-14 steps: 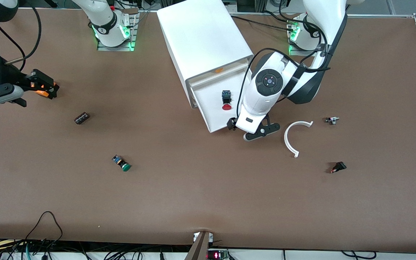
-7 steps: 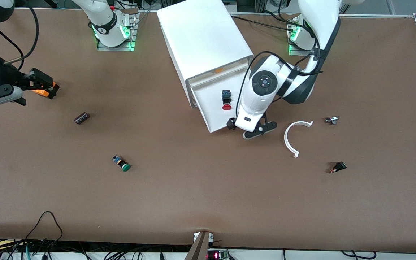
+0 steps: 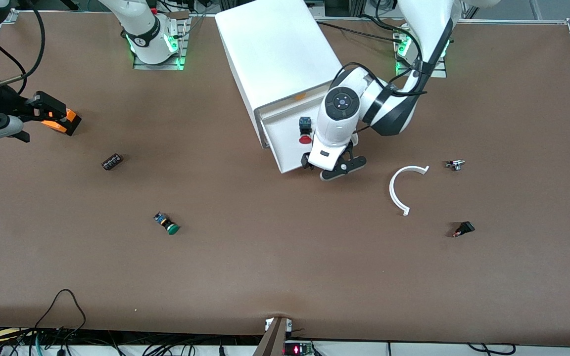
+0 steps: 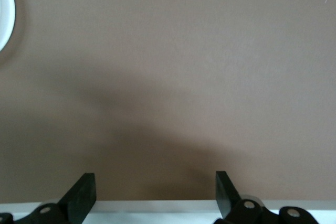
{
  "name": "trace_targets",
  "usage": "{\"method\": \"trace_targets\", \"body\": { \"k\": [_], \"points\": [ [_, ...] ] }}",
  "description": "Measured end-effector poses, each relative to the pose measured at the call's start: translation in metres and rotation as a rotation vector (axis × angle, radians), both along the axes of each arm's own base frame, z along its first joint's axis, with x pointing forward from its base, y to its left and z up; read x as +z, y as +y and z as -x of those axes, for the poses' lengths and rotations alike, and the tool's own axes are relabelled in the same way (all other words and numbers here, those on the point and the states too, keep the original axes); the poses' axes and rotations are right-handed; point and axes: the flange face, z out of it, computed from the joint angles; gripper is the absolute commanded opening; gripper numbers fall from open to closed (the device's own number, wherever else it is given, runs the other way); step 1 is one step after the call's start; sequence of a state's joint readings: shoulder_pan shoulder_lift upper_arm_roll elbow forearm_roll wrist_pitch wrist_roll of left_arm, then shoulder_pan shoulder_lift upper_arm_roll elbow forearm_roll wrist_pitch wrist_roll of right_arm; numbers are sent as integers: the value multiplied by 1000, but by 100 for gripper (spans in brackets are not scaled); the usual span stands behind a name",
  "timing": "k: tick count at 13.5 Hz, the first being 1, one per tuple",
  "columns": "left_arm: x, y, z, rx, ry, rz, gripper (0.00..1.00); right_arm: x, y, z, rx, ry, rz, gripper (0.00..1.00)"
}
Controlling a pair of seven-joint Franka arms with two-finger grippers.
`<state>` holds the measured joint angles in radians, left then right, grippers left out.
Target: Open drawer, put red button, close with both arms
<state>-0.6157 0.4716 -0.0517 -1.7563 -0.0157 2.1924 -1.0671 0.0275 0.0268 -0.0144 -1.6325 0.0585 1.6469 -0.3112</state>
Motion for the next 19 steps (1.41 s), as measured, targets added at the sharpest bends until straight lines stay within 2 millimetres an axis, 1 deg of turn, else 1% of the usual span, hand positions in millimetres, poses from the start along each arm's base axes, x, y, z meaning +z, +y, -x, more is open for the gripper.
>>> {"method": "trace_targets", "body": {
  "k": [3, 5, 7, 10, 12, 16, 19],
  "points": [
    [-6, -22, 27, -8, 50, -42, 100, -1, 5, 1, 9, 12, 1, 100],
    [-8, -35, 44, -24, 74, -59, 100, 0, 3, 2, 11, 13, 21, 100],
    [-8, -46, 57, -39, 94, -65, 100, 1, 0, 1, 15, 9, 57, 100],
    [-7, -62, 75, -65, 110, -59, 100, 2, 6, 1, 29, -1, 70, 100],
    [-7, -70, 84, -76, 123, -47, 100, 2, 9, 0, 34, -4, 70, 100],
    [-7, -79, 94, -81, 149, -30, 100, 3, 13, 0, 41, -6, 70, 100],
    [-8, -80, 96, -74, 165, -20, 100, 3, 13, 0, 41, -6, 70, 100]
  ]
}}
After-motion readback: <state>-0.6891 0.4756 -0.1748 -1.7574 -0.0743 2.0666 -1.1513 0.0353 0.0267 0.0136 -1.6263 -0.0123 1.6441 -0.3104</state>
